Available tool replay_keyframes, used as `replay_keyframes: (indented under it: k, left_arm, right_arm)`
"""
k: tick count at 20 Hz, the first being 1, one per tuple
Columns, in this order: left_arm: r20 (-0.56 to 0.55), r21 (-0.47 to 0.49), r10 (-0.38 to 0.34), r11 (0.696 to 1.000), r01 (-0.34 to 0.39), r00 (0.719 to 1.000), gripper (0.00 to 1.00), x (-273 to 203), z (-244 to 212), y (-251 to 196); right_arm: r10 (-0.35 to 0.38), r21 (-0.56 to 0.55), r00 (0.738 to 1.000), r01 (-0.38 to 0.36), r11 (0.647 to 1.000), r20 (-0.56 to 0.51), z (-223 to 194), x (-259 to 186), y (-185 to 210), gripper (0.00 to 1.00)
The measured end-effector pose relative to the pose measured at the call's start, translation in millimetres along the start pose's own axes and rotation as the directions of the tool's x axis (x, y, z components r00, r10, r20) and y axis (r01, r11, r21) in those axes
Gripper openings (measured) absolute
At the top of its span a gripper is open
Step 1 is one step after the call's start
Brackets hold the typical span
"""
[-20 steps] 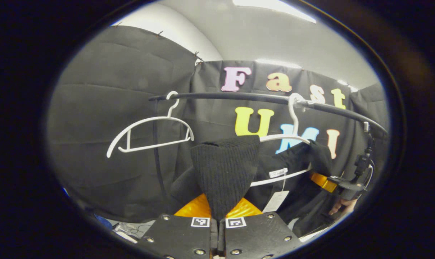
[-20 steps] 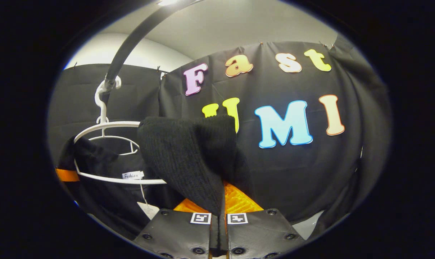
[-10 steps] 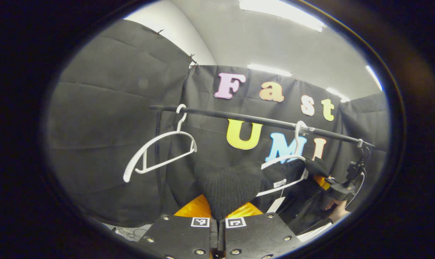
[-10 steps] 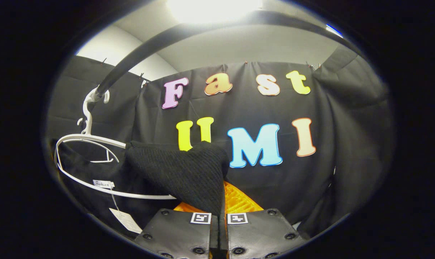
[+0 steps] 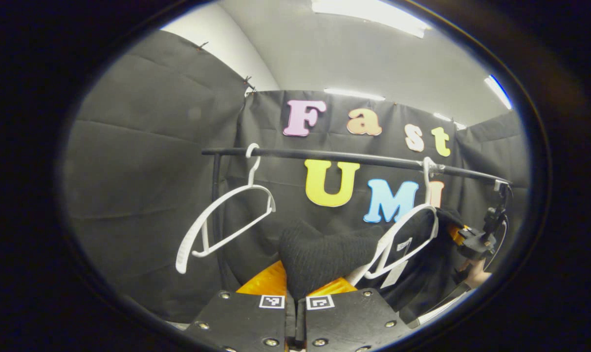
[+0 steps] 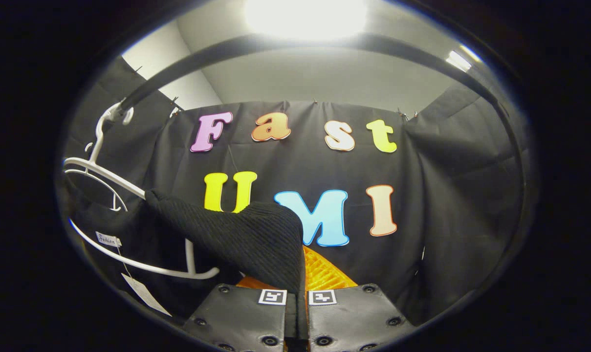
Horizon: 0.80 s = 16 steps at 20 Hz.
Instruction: Grasp the clothes on the hanger with both hands and then place them into the laundry hamper below.
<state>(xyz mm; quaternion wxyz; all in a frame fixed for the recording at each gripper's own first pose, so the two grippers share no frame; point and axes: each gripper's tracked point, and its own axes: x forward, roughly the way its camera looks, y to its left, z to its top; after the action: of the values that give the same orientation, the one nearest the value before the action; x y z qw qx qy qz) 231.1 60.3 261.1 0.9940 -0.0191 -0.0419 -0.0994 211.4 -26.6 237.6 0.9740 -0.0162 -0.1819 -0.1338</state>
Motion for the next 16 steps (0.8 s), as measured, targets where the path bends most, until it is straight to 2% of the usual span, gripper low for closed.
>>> replay_keyframes:
  k: [2,6,8,10,13,14,16]
  left_arm:
    - [-0.001,-0.009,-0.030,1.000,0.030,1.000,0.02,20,-14,-9]
    - [-0.046,-0.004,-0.044,0.999,0.044,0.998,0.01,41,-52,-12]
    - [-0.070,-0.022,-0.051,0.999,0.050,0.996,0.02,48,-69,-15]
    - [-0.085,0.008,-0.049,0.999,0.050,0.995,0.01,58,-81,-19]
    - [-0.123,0.001,-0.067,0.998,0.067,0.990,0.02,73,-104,-33]
    - [-0.130,0.014,-0.066,0.998,0.068,0.989,0.01,74,-109,-34]
    - [-0.142,0.024,-0.068,0.997,0.072,0.987,0.01,70,-120,-36]
  right_arm:
    - [-0.017,-0.003,0.999,0.017,1.000,-0.031,-21,11,-8,0.00]
    - [-0.023,-0.021,0.995,0.021,1.000,-0.094,-58,13,-7,0.00]
    - [-0.027,-0.016,0.992,0.025,1.000,-0.125,-76,15,-9,0.03]
    - [-0.044,-0.018,0.989,0.041,0.999,-0.142,-89,22,-13,0.03]
    - [-0.068,0.002,0.976,0.070,0.998,-0.206,-120,15,-19,0.03]
    - [-0.079,0.013,0.973,0.084,0.996,-0.215,-125,10,-21,0.00]
    - [-0.089,0.021,0.967,0.097,0.995,-0.238,-134,-1,-22,0.03]
